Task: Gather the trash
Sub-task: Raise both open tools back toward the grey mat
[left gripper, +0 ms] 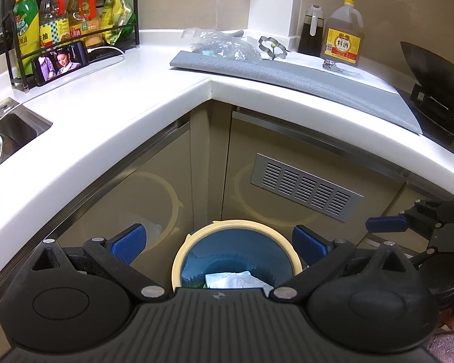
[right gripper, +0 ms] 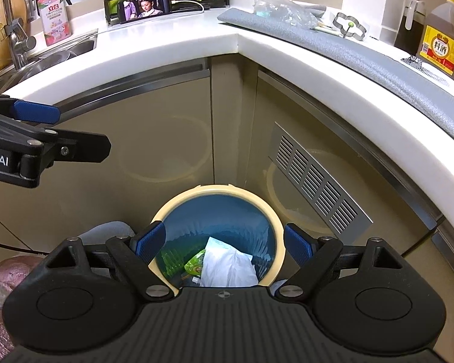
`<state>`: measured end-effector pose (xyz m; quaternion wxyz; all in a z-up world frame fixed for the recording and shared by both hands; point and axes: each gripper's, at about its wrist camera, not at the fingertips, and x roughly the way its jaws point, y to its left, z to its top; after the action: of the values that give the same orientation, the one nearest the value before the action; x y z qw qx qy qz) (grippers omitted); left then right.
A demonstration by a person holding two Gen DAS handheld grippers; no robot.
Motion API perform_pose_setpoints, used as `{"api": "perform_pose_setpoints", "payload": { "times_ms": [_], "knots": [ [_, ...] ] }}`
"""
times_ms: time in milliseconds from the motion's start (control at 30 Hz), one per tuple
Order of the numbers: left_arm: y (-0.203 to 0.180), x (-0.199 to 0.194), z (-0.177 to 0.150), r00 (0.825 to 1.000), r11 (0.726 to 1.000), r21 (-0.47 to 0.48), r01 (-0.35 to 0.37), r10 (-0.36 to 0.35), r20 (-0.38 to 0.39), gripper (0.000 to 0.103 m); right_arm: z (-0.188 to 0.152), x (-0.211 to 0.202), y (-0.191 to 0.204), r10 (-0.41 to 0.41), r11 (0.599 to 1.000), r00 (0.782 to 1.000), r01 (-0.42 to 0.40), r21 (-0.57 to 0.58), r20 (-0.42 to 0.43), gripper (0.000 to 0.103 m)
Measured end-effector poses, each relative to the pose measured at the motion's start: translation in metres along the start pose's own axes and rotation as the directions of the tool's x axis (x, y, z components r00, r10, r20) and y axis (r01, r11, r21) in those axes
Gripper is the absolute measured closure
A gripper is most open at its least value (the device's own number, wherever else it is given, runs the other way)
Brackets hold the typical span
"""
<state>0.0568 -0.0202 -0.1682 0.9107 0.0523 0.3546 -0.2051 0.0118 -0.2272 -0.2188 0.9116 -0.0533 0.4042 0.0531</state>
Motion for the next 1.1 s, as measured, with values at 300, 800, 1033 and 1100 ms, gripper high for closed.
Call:
{"api": "perform_pose_setpoints", "payload": {
  "times_ms": [300, 800, 1033, 1100],
  "knots": [
    [-0.001, 0.008, 0.007, 1.0, 0.999, 0.027, -0.029, 0.029, -0.01, 0.0, 0.0, 0.01, -0.007, 0.012, 0.999, 1.0, -0.011, 0.03, -0.024, 0.016],
    [-0.006, 0.026, 0.169, 0.986, 0.994, -0.102, 0.029, -0.012, 0.164, 0.0, 0.067, -0.036, -0.087, -0.141, 0.978, 0.952, 0.092, 0.187, 0.273, 0.015],
    [-0.006, 0.087, 0.255, 0.99, 0.981, -0.186, 0.05, -0.024, 0.141, 0.0, 0.121, -0.025, -0.135, -0.238, 0.952, 0.891, 0.135, 0.274, 0.387, 0.01],
    [-0.001, 0.11, 0.272, 0.994, 0.976, -0.211, 0.052, -0.029, 0.109, 0.0, 0.141, -0.011, -0.147, -0.254, 0.944, 0.883, 0.138, 0.298, 0.395, 0.01]
  ]
}}
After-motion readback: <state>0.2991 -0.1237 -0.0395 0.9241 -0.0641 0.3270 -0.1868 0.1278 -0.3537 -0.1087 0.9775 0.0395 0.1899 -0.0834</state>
